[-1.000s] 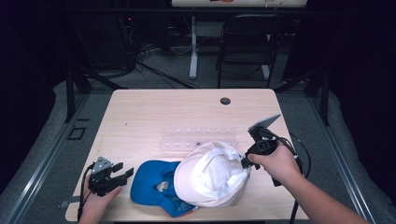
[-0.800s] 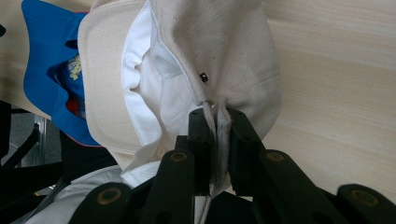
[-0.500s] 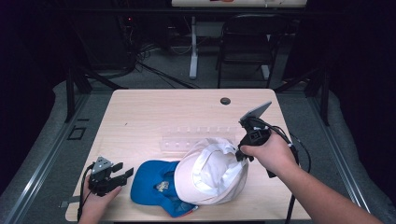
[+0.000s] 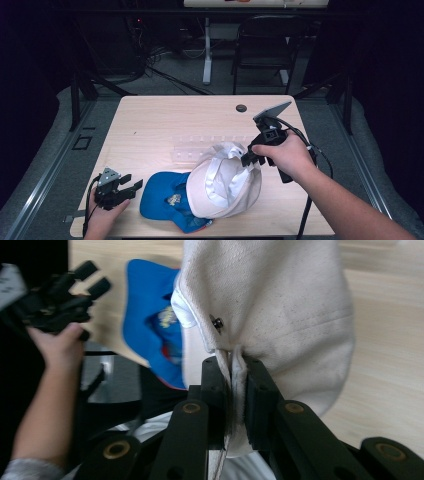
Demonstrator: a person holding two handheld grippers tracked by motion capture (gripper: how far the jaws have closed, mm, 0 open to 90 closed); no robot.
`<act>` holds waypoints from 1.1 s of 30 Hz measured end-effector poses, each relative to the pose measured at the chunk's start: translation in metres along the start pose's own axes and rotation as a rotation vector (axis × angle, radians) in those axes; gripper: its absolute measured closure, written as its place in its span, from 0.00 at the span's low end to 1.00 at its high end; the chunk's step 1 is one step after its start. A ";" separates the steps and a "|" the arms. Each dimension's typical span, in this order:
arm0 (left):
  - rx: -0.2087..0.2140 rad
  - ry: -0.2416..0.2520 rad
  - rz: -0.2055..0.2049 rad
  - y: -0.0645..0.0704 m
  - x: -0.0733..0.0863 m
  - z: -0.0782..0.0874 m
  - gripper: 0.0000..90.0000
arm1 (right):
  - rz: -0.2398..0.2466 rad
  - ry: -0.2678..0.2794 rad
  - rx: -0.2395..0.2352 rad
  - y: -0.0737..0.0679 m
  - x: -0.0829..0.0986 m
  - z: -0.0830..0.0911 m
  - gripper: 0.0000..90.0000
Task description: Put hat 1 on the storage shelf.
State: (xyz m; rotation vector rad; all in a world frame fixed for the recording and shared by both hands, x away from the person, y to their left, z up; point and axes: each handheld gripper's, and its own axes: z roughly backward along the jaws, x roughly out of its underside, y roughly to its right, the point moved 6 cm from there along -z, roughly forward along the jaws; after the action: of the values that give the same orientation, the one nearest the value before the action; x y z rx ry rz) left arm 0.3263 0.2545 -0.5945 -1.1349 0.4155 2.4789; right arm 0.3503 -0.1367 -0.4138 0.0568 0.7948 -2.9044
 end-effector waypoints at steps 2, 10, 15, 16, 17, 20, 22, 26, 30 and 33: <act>-0.002 0.007 0.002 0.000 0.000 -0.001 0.51 | -0.008 -0.010 -0.058 -0.002 0.000 0.001 0.91; -0.002 0.007 0.002 0.000 0.000 -0.001 0.51 | -0.057 -0.024 -0.248 -0.011 -0.001 0.000 0.91; 0.000 0.001 0.000 0.000 0.000 0.000 0.51 | -0.068 -0.023 -0.372 -0.017 -0.001 0.000 0.91; 0.000 0.002 0.000 0.000 0.000 0.000 0.51 | -0.055 -0.032 -0.388 -0.017 -0.001 0.000 0.91; 0.001 0.003 0.001 0.000 0.000 0.000 0.51 | -0.061 -0.026 -0.406 -0.018 -0.001 0.000 0.91; -0.003 0.011 0.000 0.000 0.000 0.000 0.51 | -0.062 -0.019 -0.442 -0.020 -0.001 0.000 0.91; -0.004 0.012 0.002 0.000 0.000 -0.001 0.51 | -0.062 -0.015 -0.464 -0.022 -0.001 0.002 0.91; -0.004 0.014 0.004 0.000 0.000 -0.001 0.51 | -0.062 0.000 -0.507 -0.021 -0.001 0.010 0.91; -0.004 0.016 0.001 0.001 0.000 -0.001 0.51 | -0.076 0.026 -0.533 -0.020 -0.002 0.017 0.91; -0.007 0.015 0.001 0.001 0.000 -0.001 0.51 | -0.076 0.040 -0.539 -0.018 -0.003 0.022 0.91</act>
State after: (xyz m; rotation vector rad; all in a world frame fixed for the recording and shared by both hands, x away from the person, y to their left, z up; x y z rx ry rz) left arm 0.3269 0.2527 -0.5950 -1.1571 0.4120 2.4765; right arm 0.3507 -0.1316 -0.3857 0.0302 1.5815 -2.6536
